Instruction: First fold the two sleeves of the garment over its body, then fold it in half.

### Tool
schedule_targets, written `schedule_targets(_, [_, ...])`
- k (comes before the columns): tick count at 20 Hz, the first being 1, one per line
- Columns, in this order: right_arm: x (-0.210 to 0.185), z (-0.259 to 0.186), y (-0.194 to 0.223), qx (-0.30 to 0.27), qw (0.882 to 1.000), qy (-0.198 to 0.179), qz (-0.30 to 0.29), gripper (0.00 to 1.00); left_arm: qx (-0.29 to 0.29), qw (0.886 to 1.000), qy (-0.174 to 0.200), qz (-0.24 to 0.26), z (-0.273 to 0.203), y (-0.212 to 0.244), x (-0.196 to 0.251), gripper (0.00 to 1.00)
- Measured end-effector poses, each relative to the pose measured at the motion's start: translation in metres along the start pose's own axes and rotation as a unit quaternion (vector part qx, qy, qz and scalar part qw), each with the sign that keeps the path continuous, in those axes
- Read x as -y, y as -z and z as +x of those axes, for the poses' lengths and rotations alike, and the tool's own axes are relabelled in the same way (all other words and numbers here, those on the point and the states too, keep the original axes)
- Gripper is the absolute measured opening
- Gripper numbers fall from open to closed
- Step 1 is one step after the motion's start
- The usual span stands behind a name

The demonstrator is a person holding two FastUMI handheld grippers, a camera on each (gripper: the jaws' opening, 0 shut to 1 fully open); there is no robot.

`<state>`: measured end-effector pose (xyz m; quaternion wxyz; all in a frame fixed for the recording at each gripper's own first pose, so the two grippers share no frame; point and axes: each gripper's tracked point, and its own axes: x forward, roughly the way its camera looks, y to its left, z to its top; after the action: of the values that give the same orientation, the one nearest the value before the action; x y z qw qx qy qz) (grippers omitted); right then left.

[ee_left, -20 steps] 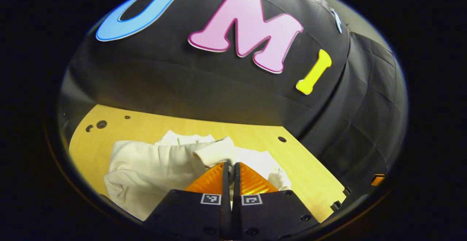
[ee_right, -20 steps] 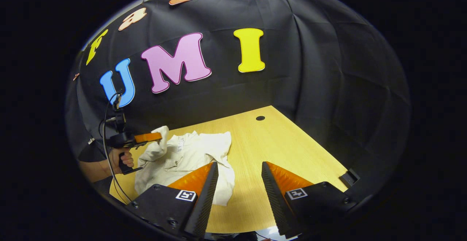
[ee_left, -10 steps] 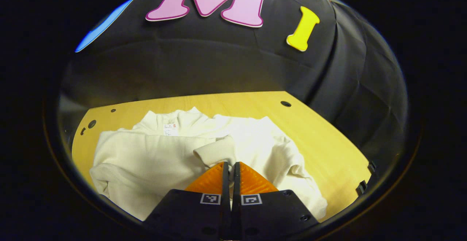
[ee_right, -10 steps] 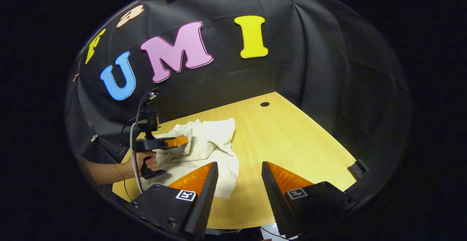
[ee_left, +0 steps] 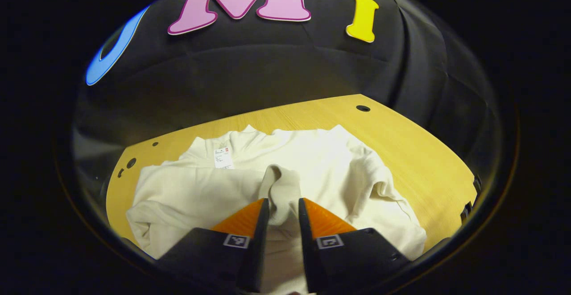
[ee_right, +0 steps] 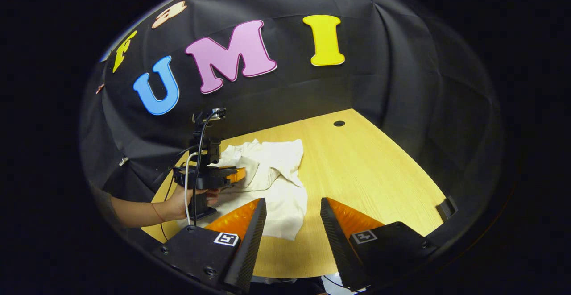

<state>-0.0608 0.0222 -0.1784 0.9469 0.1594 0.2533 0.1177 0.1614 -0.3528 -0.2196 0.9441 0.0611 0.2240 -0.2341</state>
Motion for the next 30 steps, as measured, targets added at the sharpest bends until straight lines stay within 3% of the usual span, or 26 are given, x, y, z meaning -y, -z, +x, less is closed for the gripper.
schedule_targets(1, [-0.001,0.002,0.003,-0.005,1.000,-0.003,-0.004,0.76,0.002,1.000,0.006,-0.010,-0.009,0.000,0.000,0.61])
schedule_targets(3, [-0.004,0.007,0.009,-0.015,1.000,-0.007,-0.010,0.76,0.005,1.000,0.011,-0.026,-0.034,0.002,-0.008,0.66])
schedule_targets(8, [-0.012,0.023,0.029,-0.044,0.998,-0.016,-0.028,0.76,-0.009,0.998,-0.007,-0.068,-0.106,0.035,-0.055,0.67])
schedule_targets(15, [-0.011,0.049,0.063,-0.088,0.995,-0.018,-0.040,0.76,-0.072,0.984,-0.085,-0.136,-0.179,0.127,-0.129,0.65])
schedule_targets(21, [-0.002,0.074,0.100,-0.134,0.990,-0.003,-0.036,0.76,-0.122,0.976,-0.111,-0.140,-0.188,0.182,-0.156,0.65])
schedule_targets(30, [0.017,0.098,0.140,-0.194,0.981,0.021,-0.009,0.76,-0.162,0.962,-0.137,-0.171,-0.183,0.215,-0.174,0.69])
